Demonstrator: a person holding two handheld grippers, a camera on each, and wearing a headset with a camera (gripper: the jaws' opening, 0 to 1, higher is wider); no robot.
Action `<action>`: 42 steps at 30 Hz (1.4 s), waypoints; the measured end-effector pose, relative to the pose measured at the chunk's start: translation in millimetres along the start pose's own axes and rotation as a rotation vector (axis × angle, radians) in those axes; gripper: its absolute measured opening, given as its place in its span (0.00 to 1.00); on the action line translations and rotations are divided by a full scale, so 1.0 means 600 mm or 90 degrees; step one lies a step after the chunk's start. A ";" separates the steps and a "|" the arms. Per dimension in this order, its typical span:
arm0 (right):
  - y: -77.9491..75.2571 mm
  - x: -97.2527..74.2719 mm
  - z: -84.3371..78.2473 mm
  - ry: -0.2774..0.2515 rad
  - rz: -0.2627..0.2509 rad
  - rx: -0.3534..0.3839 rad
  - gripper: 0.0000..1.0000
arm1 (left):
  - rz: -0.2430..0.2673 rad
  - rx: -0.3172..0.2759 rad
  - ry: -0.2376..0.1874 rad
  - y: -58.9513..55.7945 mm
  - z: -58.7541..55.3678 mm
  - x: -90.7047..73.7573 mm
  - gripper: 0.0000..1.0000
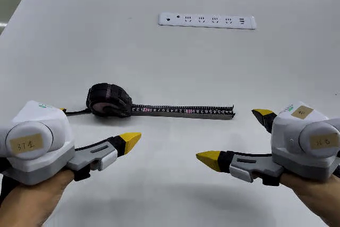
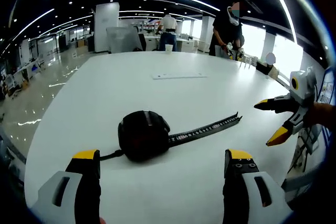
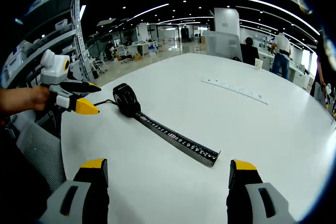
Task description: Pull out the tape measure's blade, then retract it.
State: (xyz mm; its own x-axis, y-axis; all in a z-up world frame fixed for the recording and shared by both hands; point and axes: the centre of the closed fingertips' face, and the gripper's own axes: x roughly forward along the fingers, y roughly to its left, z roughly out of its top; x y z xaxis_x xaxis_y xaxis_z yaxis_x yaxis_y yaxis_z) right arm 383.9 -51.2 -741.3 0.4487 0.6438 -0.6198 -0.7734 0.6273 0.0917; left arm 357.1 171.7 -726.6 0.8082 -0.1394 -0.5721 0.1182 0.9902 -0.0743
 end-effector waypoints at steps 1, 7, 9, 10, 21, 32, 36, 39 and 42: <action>-0.002 0.001 0.000 0.001 0.002 -0.001 0.95 | 0.000 -0.002 0.001 0.001 0.001 0.004 0.96; -0.013 0.007 -0.003 0.014 0.012 -0.013 0.93 | 0.005 -0.019 0.001 0.002 0.003 0.016 0.95; -0.014 0.008 -0.003 0.014 0.018 -0.025 0.91 | 0.008 -0.020 0.001 0.003 0.004 0.021 0.94; -0.017 0.009 -0.003 0.014 0.018 -0.031 0.90 | 0.009 -0.020 0.001 0.002 0.004 0.023 0.94; -0.034 0.022 -0.001 0.021 0.043 -0.072 0.79 | 0.026 -0.032 0.003 0.014 0.014 0.044 0.87; -0.052 0.035 0.004 0.029 0.075 -0.105 0.66 | 0.037 -0.043 0.008 0.024 0.023 0.062 0.83; -0.061 0.040 0.003 0.037 0.085 -0.134 0.62 | 0.036 -0.054 0.009 0.023 0.025 0.067 0.81; -0.068 0.044 0.001 0.044 0.092 -0.145 0.59 | 0.036 -0.066 0.010 0.022 0.025 0.073 0.80; -0.072 0.046 -0.001 0.052 0.104 -0.152 0.54 | 0.042 -0.071 0.014 0.023 0.023 0.075 0.78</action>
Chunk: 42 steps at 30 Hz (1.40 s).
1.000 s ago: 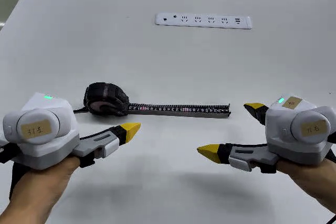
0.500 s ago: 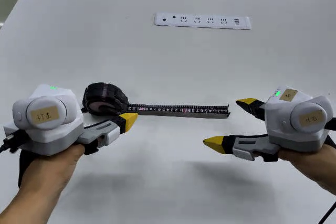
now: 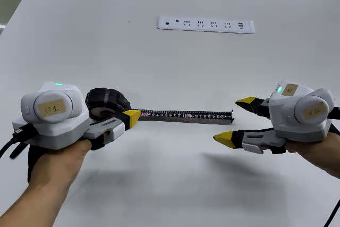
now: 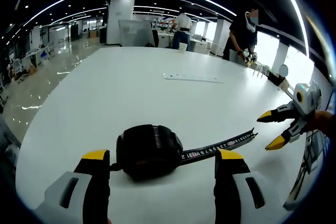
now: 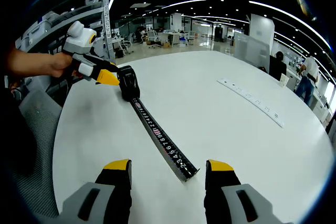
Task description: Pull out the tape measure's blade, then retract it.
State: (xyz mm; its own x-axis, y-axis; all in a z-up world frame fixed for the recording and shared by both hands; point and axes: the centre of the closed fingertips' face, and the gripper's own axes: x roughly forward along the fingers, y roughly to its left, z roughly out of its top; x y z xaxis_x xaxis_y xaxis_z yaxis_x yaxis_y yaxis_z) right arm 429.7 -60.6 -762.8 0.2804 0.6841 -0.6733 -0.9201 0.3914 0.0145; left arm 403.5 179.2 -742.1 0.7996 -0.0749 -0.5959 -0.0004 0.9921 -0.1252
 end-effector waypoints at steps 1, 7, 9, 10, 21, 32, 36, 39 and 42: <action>0.000 0.001 -0.002 0.007 0.008 -0.002 0.52 | 0.002 -0.003 0.001 0.002 0.000 0.002 0.78; -0.010 0.005 -0.010 0.028 0.023 -0.022 0.47 | 0.016 -0.002 0.006 0.008 0.000 0.008 0.75; -0.011 0.008 -0.015 0.039 0.035 -0.031 0.46 | 0.020 -0.004 0.008 0.010 0.000 0.010 0.75; -0.013 0.010 -0.018 0.044 0.038 -0.036 0.45 | 0.021 -0.005 0.008 0.010 0.000 0.011 0.74; -0.024 0.022 -0.032 0.088 0.084 -0.114 0.33 | 0.043 -0.013 0.019 0.018 0.003 0.025 0.69; -0.036 0.034 -0.048 0.129 0.137 -0.177 0.24 | 0.048 -0.028 0.029 0.021 -0.001 0.034 0.64; -0.036 0.037 -0.052 0.138 0.156 -0.178 0.19 | 0.044 -0.035 0.031 0.021 -0.002 0.036 0.62; -0.038 0.039 -0.054 0.134 0.170 -0.173 0.18 | 0.041 -0.033 0.033 0.023 -0.001 0.038 0.61; -0.036 0.041 -0.053 0.127 0.179 -0.169 0.17 | 0.040 -0.027 0.037 0.024 -0.002 0.041 0.61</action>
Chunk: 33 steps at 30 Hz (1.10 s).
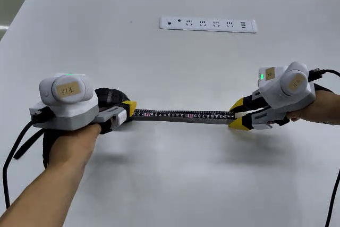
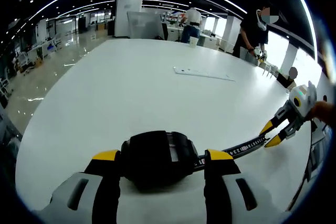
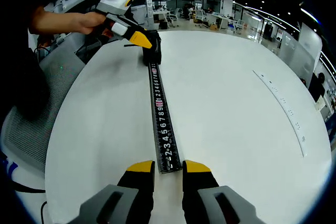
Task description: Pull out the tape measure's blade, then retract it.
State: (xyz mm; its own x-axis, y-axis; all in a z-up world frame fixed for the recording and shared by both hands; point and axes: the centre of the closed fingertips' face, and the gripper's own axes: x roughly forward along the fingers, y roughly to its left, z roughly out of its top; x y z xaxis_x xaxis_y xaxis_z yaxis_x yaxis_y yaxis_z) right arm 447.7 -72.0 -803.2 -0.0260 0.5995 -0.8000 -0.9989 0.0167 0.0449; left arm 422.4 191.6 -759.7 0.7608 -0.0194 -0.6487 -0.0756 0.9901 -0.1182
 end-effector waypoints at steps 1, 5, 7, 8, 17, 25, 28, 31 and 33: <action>0.000 0.001 -0.001 0.001 0.002 0.002 0.17 | 0.001 -0.001 0.001 0.002 0.001 0.001 0.60; 0.000 -0.001 0.001 -0.009 0.001 -0.001 0.15 | 0.000 -0.002 0.002 0.001 0.000 0.002 0.60; 0.001 -0.002 0.001 -0.011 0.001 -0.010 0.15 | 0.001 0.001 0.004 0.002 -0.001 0.003 0.60; 0.001 -0.001 0.000 -0.011 0.000 -0.014 0.15 | 0.001 0.002 0.005 0.002 -0.002 0.003 0.60; 0.000 -0.001 -0.001 -0.015 -0.005 -0.037 0.13 | 0.008 -0.004 0.011 0.007 -0.004 0.011 0.58; 0.001 -0.002 -0.001 -0.017 -0.006 -0.040 0.11 | 0.023 -0.008 0.018 0.006 -0.005 0.017 0.61; 0.001 -0.002 -0.002 -0.019 -0.006 -0.039 0.11 | 0.027 -0.012 0.018 0.007 -0.007 0.019 0.61; 0.001 -0.002 -0.002 -0.019 -0.006 -0.039 0.11 | 0.031 -0.014 0.018 0.007 -0.007 0.020 0.62; 0.001 -0.002 -0.002 -0.019 -0.006 -0.038 0.11 | 0.033 -0.013 0.018 0.007 -0.008 0.020 0.62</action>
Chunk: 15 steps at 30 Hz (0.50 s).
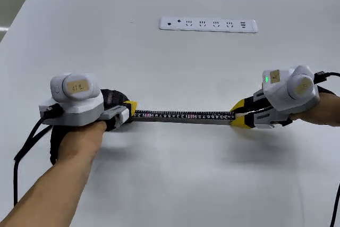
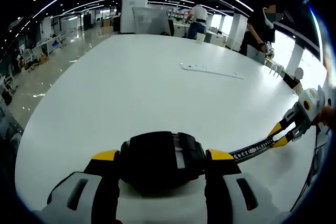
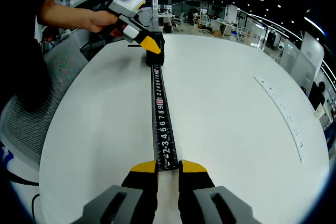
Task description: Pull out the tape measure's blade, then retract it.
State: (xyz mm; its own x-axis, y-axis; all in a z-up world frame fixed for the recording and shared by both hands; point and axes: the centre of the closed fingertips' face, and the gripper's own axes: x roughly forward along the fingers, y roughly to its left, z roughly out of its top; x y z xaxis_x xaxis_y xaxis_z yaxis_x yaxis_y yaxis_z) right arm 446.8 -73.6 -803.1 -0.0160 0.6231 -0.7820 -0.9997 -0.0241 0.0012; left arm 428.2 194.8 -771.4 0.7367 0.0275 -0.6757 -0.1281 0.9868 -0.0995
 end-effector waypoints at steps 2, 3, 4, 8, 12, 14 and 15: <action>0.000 0.000 0.000 0.000 0.000 0.001 0.11 | 0.000 0.001 0.000 0.000 -0.001 0.000 0.62; 0.000 0.000 -0.001 0.000 0.001 0.001 0.11 | 0.001 0.001 0.001 -0.001 -0.001 -0.001 0.62; 0.000 0.000 -0.001 0.001 0.001 0.001 0.11 | 0.001 0.002 0.002 -0.001 -0.001 0.000 0.62; 0.000 0.000 -0.001 0.001 0.000 0.002 0.11 | 0.004 0.003 0.001 0.000 -0.002 -0.001 0.61; 0.000 0.000 -0.002 0.002 0.001 0.003 0.11 | 0.006 0.005 0.001 -0.001 -0.002 -0.001 0.61; 0.000 0.000 -0.002 0.004 0.002 0.003 0.11 | 0.007 0.008 0.001 -0.001 -0.002 -0.001 0.61; 0.000 0.000 -0.002 0.005 0.002 0.003 0.11 | 0.007 0.008 0.002 -0.001 -0.002 -0.001 0.61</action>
State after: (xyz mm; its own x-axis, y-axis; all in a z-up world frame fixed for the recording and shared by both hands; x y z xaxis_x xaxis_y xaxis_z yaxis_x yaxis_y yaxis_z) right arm 447.0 -74.6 -803.6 -0.0191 0.6171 -0.7867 -0.9997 -0.0228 0.0064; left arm 427.0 193.8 -772.1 0.7331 0.0387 -0.6790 -0.1288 0.9882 -0.0827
